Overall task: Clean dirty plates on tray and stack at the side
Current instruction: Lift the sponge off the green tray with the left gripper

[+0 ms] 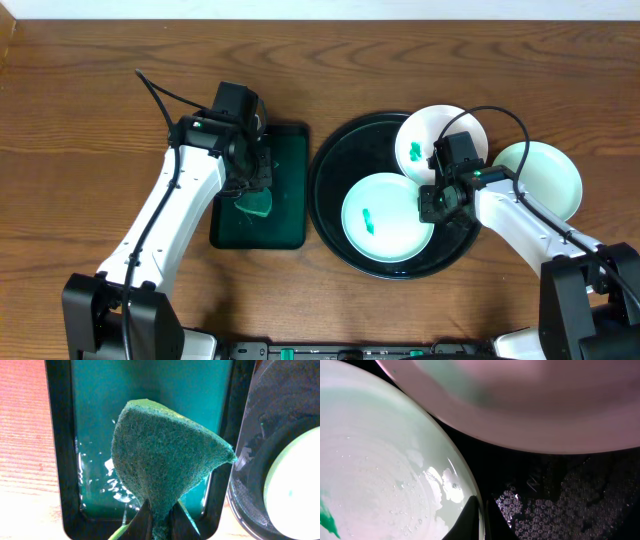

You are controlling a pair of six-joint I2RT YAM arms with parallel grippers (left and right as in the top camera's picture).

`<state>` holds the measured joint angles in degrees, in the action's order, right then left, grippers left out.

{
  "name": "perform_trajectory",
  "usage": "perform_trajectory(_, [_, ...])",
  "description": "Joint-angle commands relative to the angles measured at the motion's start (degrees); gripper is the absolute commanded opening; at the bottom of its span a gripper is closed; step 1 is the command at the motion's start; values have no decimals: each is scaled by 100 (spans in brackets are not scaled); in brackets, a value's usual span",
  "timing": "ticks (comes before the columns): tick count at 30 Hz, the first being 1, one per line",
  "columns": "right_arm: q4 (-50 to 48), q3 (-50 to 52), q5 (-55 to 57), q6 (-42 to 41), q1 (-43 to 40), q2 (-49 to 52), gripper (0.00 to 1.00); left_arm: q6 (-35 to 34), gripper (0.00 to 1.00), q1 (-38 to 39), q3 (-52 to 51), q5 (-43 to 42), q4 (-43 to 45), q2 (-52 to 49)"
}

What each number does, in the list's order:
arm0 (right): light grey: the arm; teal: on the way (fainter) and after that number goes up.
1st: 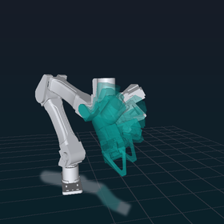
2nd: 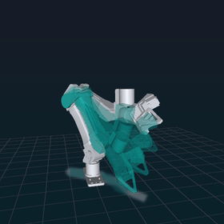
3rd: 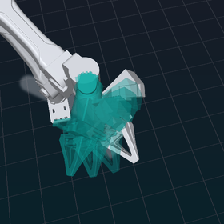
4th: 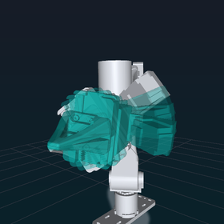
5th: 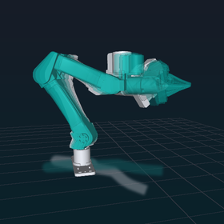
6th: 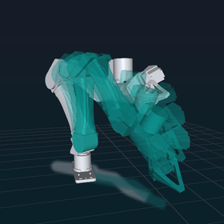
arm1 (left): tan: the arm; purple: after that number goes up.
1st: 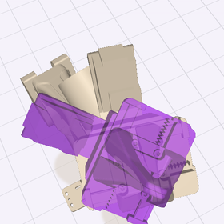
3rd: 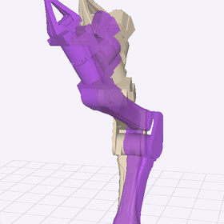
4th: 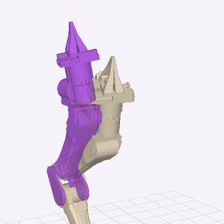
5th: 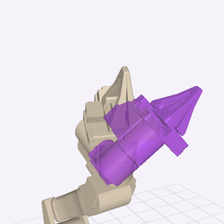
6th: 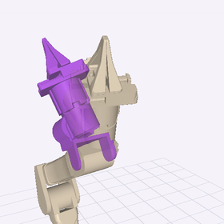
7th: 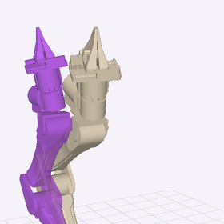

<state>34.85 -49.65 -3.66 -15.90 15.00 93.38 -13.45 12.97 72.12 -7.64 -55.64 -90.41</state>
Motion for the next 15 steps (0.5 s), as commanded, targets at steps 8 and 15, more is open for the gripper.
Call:
perform_trajectory(8, [-37, -13, 17, -35, -33, 26, 3, 74, 8, -2, 7, -70, 0, 72])
perform_trajectory(15, [-35, -13, 17, -35, -33, 26, 3, -103, 7, -2, -120, -70, 0, 72])
